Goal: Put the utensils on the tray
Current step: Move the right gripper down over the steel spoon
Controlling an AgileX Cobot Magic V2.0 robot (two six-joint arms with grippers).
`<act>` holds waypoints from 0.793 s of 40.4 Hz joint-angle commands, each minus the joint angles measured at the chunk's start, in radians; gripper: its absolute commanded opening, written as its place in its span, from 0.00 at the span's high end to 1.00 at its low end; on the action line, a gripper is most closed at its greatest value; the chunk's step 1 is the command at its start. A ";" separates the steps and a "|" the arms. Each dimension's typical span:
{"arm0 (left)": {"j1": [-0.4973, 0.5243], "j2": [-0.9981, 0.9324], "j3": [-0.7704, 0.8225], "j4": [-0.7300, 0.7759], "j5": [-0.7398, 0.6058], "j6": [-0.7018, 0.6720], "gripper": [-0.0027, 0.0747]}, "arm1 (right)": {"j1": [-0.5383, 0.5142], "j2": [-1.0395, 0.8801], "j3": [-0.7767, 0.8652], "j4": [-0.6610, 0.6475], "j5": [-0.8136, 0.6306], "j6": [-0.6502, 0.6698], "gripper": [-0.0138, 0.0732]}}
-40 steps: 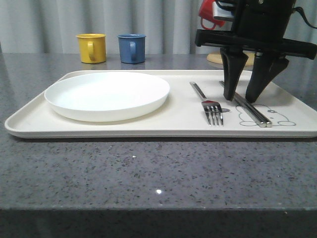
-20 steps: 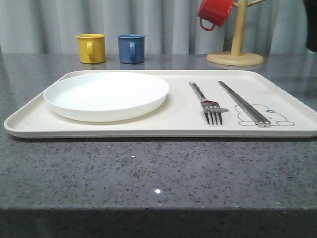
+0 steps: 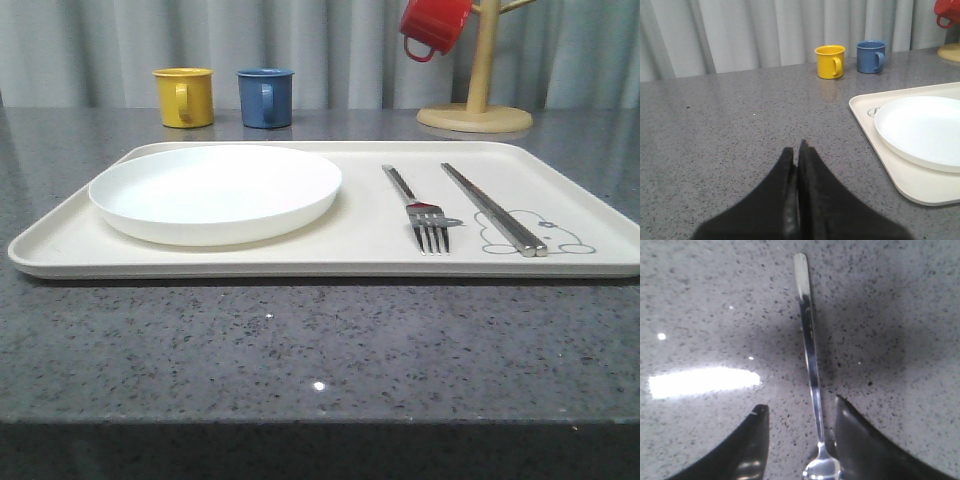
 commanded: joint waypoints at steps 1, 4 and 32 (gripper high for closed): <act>0.001 0.013 -0.024 -0.010 -0.085 -0.007 0.99 | -0.009 -0.014 -0.030 0.000 0.036 -0.017 0.44; 0.001 0.013 -0.024 -0.010 -0.085 -0.007 0.99 | -0.009 0.005 -0.030 -0.010 0.026 -0.017 0.44; 0.001 0.013 -0.024 -0.010 -0.085 -0.007 0.99 | -0.009 0.078 -0.030 -0.019 0.013 -0.017 0.83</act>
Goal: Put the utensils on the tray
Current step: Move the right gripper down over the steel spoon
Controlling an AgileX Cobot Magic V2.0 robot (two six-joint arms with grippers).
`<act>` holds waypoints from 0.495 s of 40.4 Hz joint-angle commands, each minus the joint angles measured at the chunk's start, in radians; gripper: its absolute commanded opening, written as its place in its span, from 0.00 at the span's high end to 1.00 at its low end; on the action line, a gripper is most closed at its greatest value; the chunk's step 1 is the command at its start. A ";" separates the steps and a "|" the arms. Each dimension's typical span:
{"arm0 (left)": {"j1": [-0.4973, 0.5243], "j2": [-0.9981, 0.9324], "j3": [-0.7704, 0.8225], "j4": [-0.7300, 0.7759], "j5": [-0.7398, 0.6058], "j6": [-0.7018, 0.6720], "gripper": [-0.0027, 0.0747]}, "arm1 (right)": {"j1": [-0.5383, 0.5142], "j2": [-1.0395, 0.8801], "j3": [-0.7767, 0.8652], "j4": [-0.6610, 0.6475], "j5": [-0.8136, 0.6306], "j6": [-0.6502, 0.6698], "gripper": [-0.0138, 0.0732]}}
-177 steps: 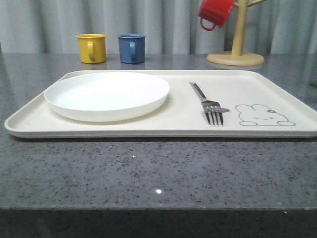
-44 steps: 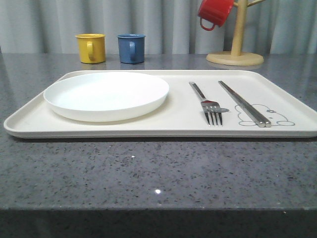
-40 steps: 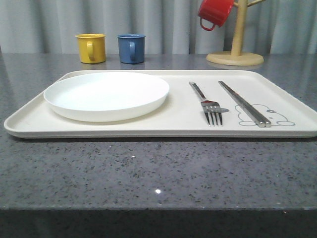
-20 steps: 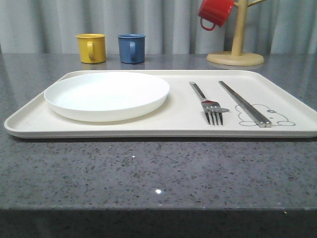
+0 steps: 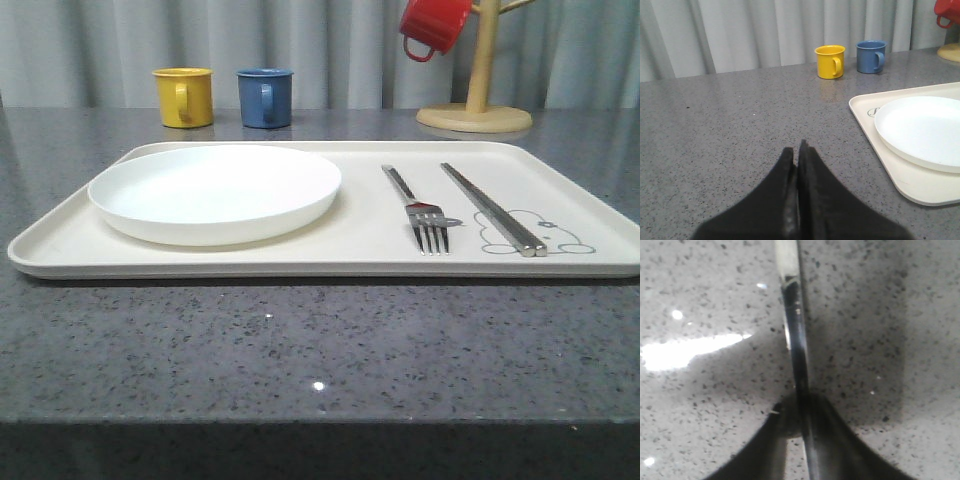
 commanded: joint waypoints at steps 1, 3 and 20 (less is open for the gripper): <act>0.001 0.013 -0.024 -0.010 -0.085 -0.007 0.99 | -0.007 -0.048 -0.030 0.000 0.019 -0.010 0.86; 0.001 0.013 -0.024 -0.010 -0.085 -0.007 0.99 | -0.007 -0.050 -0.032 0.000 0.022 -0.009 0.88; 0.001 0.013 -0.024 -0.010 -0.085 -0.007 0.99 | 0.090 -0.195 -0.085 0.056 0.110 0.102 0.89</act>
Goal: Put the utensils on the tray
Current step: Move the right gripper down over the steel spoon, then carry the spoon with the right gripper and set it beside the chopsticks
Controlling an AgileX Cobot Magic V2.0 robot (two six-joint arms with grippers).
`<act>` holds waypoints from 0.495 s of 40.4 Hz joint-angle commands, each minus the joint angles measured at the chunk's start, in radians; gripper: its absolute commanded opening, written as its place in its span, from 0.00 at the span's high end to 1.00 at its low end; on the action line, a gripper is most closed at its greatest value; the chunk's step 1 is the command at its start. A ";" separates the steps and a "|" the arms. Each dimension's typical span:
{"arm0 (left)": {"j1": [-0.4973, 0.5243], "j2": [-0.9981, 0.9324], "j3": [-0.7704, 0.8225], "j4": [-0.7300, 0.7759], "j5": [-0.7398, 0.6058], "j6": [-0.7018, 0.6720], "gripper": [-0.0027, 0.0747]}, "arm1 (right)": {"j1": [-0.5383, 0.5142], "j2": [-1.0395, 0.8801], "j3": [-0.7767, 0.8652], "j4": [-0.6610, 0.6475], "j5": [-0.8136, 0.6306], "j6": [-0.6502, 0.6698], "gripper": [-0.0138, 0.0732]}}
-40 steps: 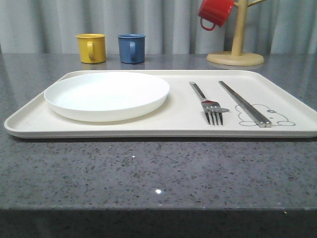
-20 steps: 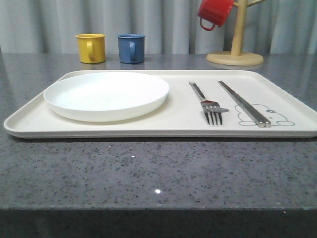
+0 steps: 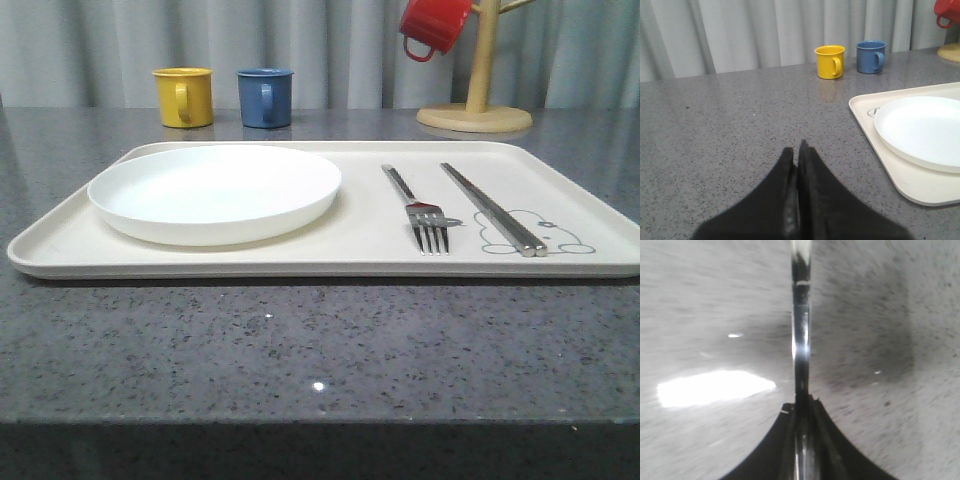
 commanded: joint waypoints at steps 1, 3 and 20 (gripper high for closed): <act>0.001 0.013 -0.024 -0.010 -0.085 -0.007 0.99 | 0.056 -0.096 -0.034 0.029 0.110 0.013 0.89; 0.001 0.013 -0.024 -0.010 -0.085 -0.007 0.99 | 0.088 -0.109 -0.034 0.035 0.110 0.025 0.89; 0.001 0.013 -0.024 -0.010 -0.085 -0.007 0.99 | 0.363 -0.056 -0.034 0.049 0.109 0.126 0.88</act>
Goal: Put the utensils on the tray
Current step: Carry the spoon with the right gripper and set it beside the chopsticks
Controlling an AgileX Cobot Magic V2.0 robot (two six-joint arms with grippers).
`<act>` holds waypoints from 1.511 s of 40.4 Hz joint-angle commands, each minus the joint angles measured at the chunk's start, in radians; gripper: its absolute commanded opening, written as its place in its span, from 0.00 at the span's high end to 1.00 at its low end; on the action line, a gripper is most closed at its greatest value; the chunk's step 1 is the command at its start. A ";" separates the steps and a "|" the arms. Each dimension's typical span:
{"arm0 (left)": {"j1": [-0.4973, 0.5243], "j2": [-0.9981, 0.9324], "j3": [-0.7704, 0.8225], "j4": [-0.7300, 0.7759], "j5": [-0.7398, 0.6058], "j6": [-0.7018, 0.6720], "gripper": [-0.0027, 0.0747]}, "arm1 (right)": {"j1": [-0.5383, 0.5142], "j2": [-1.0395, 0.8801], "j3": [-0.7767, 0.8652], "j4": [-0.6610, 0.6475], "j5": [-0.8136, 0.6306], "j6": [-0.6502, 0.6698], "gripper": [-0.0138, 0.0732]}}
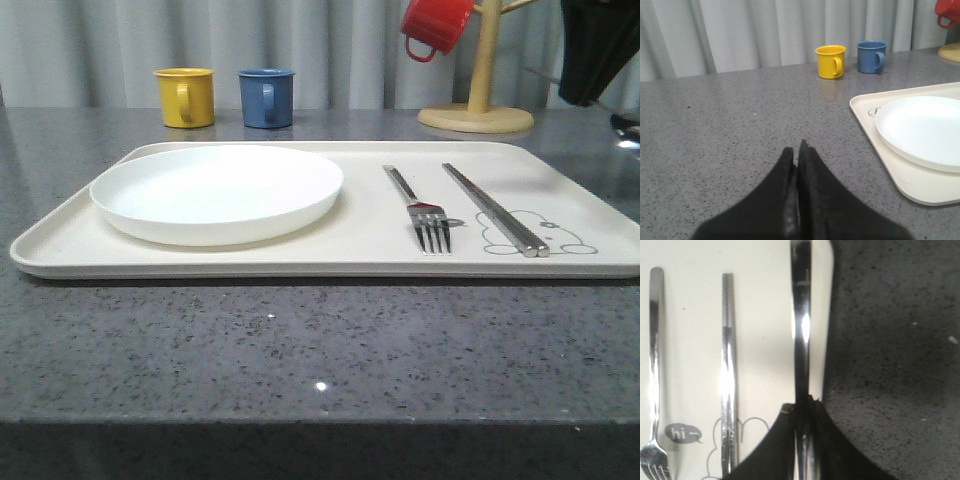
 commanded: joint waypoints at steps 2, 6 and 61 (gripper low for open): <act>0.001 0.013 -0.024 -0.010 -0.085 -0.007 0.99 | 0.022 -0.003 -0.030 0.014 0.102 0.020 0.88; 0.001 0.013 -0.024 -0.010 -0.085 -0.007 0.99 | 0.024 0.029 -0.030 0.028 0.102 0.025 0.88; 0.001 0.013 -0.024 -0.010 -0.085 -0.007 0.99 | 0.024 -0.170 -0.086 0.056 0.102 -0.060 0.78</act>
